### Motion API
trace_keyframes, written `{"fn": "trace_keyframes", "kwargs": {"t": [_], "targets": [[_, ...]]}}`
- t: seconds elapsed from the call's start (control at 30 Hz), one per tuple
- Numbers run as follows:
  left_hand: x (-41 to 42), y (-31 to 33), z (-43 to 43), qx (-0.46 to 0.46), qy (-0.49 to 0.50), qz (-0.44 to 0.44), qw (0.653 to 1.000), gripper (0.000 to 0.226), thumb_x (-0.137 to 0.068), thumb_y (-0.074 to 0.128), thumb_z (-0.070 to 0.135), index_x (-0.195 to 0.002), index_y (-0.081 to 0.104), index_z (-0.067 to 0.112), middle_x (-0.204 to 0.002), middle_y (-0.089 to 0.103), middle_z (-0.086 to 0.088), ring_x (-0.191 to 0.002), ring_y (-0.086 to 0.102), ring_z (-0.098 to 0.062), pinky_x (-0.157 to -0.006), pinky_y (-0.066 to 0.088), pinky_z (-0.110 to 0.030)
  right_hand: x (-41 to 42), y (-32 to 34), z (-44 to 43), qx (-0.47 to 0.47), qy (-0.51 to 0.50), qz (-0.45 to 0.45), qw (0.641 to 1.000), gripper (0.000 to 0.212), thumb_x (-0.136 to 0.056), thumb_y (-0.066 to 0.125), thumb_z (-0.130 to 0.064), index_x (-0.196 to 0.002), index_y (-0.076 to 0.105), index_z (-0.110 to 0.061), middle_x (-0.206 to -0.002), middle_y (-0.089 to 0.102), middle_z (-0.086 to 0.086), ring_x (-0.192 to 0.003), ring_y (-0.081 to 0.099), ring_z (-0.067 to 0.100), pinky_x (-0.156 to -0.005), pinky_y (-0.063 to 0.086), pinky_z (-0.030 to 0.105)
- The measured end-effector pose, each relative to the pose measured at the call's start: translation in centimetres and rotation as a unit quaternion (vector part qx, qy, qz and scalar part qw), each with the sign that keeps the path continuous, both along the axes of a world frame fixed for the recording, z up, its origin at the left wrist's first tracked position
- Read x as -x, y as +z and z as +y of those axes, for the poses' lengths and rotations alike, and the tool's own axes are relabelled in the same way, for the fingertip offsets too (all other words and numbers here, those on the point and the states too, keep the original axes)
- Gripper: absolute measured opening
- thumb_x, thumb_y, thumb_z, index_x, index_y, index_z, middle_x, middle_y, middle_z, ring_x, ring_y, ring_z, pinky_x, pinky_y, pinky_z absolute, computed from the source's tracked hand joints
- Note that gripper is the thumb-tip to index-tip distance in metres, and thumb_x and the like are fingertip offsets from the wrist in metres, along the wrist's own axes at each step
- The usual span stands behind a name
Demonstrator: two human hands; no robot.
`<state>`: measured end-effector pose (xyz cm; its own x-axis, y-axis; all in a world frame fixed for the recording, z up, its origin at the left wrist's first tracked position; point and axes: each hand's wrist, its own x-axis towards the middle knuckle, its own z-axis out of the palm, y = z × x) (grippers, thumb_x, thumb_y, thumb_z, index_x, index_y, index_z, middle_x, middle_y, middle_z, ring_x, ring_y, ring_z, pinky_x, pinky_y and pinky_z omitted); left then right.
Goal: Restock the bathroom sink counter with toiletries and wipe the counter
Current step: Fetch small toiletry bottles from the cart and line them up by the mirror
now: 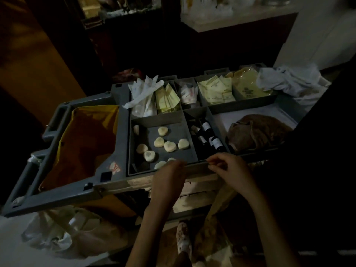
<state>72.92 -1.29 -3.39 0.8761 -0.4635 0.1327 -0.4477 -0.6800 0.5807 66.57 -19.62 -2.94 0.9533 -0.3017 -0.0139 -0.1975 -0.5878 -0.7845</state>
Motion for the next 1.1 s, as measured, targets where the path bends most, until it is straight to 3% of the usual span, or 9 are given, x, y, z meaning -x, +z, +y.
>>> {"fn": "trace_keyframes", "kwargs": {"t": [0.27,0.5,0.57,0.63,0.7,0.77,0.83,0.93,1.1], "targets": [[-9.7,-0.2,-4.3,0.03,-0.021,-0.007,0.999,0.026,-0.09,0.062,0.018,-0.115,0.066,0.018,-0.113,0.068,0.001,-0.104,0.062,-0.015,-0.075,0.038,-0.018,-8.2,1.2,-3.8,0.037,-0.036,-0.014,0.999,0.018,-0.086,0.068,-0.025,-0.104,0.069,-0.023,-0.095,0.069,-0.007,-0.088,0.064,0.007,-0.08,0.054,0.03],[-15.2,-1.6,-6.3,0.059,-0.053,0.001,0.997,0.029,-0.09,0.059,0.012,-0.118,0.066,0.016,-0.118,0.065,-0.001,-0.106,0.061,-0.015,-0.077,0.033,-0.009,-14.4,-1.3,-3.3,0.118,0.041,0.128,0.984,0.036,-0.089,0.064,-0.016,-0.124,0.059,-0.02,-0.123,0.062,0.002,-0.106,0.062,0.02,-0.085,0.051,0.029],[-16.0,-2.3,-6.3,0.069,-0.064,0.0,0.996,0.03,-0.089,0.059,0.01,-0.118,0.065,0.018,-0.119,0.064,-0.001,-0.104,0.061,-0.015,-0.077,0.033,-0.009,-15.4,-2.1,-3.1,0.126,0.059,0.146,0.979,0.024,-0.09,0.059,-0.014,-0.113,0.06,-0.02,-0.125,0.059,0.003,-0.113,0.056,0.022,-0.08,0.043,0.021],[-16.6,-3.1,-6.3,0.078,-0.074,-0.006,0.994,0.031,-0.088,0.06,0.007,-0.117,0.066,0.016,-0.117,0.064,-0.003,-0.104,0.061,-0.017,-0.079,0.035,-0.009,-16.3,-2.7,-2.9,0.163,0.08,0.167,0.969,0.026,-0.09,0.055,-0.01,-0.114,0.058,-0.02,-0.135,0.051,0.002,-0.125,0.047,0.024,-0.081,0.038,0.019],[-17.1,-3.8,-6.2,0.086,-0.084,-0.019,0.993,0.031,-0.086,0.06,0.003,-0.115,0.066,0.013,-0.114,0.065,-0.006,-0.103,0.061,-0.018,-0.083,0.034,-0.006,-17.2,-3.0,-2.7,0.192,0.1,0.21,0.953,0.051,-0.089,0.053,-0.007,-0.137,0.044,-0.022,-0.153,0.03,-0.001,-0.134,0.037,0.027,-0.092,0.04,0.026],[-17.4,-4.5,-6.1,0.103,-0.091,-0.03,0.99,0.03,-0.085,0.06,0.003,-0.112,0.067,0.011,-0.111,0.065,-0.007,-0.103,0.058,-0.016,-0.087,0.031,-0.002,-17.8,-3.1,-2.4,0.209,0.106,0.233,0.944,0.062,-0.09,0.051,-0.007,-0.145,0.031,-0.026,-0.159,0.015,-0.002,-0.138,0.033,0.027,-0.101,0.041,0.034],[-17.4,-4.9,-6.0,0.123,-0.097,-0.039,0.987,0.03,-0.085,0.061,0.003,-0.113,0.066,0.011,-0.113,0.065,-0.007,-0.105,0.055,-0.013,-0.09,0.03,-0.002,-18.0,-3.2,-2.6,0.202,0.097,0.223,0.949,0.063,-0.089,0.049,-0.002,-0.145,0.033,-0.028,-0.161,0.009,-0.005,-0.143,0.025,0.024,-0.101,0.038,0.029],[-17.3,-4.8,-6.1,0.147,-0.107,-0.036,0.983,0.032,-0.085,0.059,0.008,-0.116,0.065,0.014,-0.118,0.062,-0.004,-0.109,0.054,-0.01,-0.093,0.032,-0.002,-17.5,-3.9,-3.6,0.144,0.082,0.195,0.967,0.063,-0.088,0.05,0.0,-0.142,0.038,-0.03,-0.16,0.004,-0.012,-0.136,0.037,0.03,-0.081,0.038,0.021],[-16.9,-4.6,-6.5,0.163,-0.113,-0.016,0.98,0.035,-0.087,0.06,0.016,-0.122,0.061,0.019,-0.123,0.058,0.002,-0.11,0.054,-0.007,-0.091,0.032,0.0,-16.6,-4.7,-4.1,0.073,0.039,0.137,0.987,0.054,-0.094,0.051,-0.014,-0.142,0.038,-0.038,-0.156,0.02,-0.017,-0.11,0.06,0.025,-0.077,0.05,0.025]]}}
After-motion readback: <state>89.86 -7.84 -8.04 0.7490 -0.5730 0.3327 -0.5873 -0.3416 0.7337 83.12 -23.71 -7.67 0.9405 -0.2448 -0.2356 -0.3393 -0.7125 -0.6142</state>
